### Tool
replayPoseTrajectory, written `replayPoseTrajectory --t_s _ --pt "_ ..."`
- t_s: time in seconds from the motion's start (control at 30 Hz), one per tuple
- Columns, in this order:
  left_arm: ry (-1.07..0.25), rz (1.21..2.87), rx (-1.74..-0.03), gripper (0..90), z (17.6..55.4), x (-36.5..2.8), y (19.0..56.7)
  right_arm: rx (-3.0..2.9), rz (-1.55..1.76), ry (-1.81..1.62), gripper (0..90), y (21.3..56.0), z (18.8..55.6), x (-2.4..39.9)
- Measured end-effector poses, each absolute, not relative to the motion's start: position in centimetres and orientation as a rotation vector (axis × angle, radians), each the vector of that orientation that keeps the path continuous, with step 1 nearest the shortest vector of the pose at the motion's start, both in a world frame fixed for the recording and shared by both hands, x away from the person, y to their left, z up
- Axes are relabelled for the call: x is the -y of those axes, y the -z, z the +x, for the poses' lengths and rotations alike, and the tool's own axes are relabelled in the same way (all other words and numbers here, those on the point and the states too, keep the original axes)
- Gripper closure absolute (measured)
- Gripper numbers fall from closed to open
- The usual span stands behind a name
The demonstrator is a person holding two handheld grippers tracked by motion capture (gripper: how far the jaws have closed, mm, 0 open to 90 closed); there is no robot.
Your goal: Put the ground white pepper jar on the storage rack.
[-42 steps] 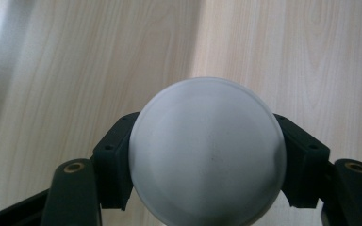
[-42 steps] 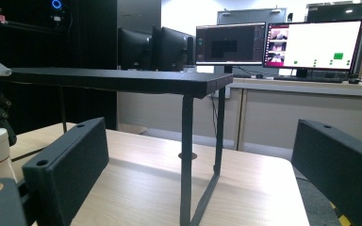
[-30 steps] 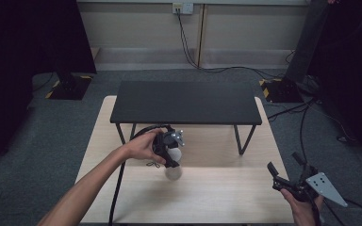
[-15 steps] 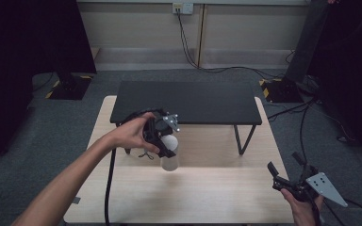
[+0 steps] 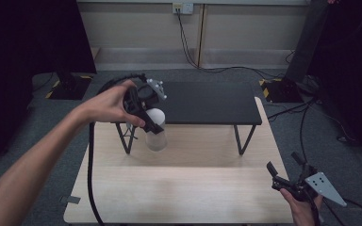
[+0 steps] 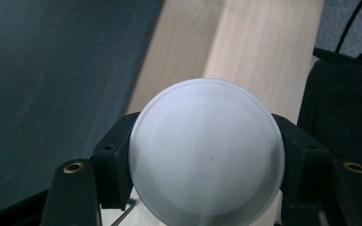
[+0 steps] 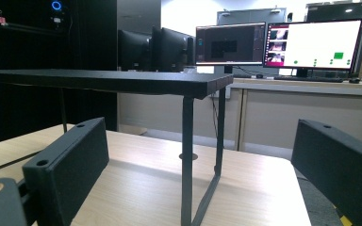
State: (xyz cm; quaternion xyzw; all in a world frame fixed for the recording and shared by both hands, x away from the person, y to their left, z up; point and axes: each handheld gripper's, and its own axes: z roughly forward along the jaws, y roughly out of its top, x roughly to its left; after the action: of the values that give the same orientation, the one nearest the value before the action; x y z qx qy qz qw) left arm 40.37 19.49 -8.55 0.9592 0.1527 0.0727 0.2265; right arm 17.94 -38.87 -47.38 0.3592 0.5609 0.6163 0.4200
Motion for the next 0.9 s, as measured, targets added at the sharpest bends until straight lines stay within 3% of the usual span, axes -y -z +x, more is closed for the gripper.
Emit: replayPoseTrajectory --t_s 0.43,0.9 --pt "-0.295 2.584 -0.619 33.2 42.0 -21.2 3.5 -1.404 0.903 -1.547 4.0 47.4 17.9 38.9" --pt "-0.353 2.54 -0.841 33.3 45.9 -24.5 4.3 -1.405 0.907 -1.545 4.0 47.4 17.9 39.1"
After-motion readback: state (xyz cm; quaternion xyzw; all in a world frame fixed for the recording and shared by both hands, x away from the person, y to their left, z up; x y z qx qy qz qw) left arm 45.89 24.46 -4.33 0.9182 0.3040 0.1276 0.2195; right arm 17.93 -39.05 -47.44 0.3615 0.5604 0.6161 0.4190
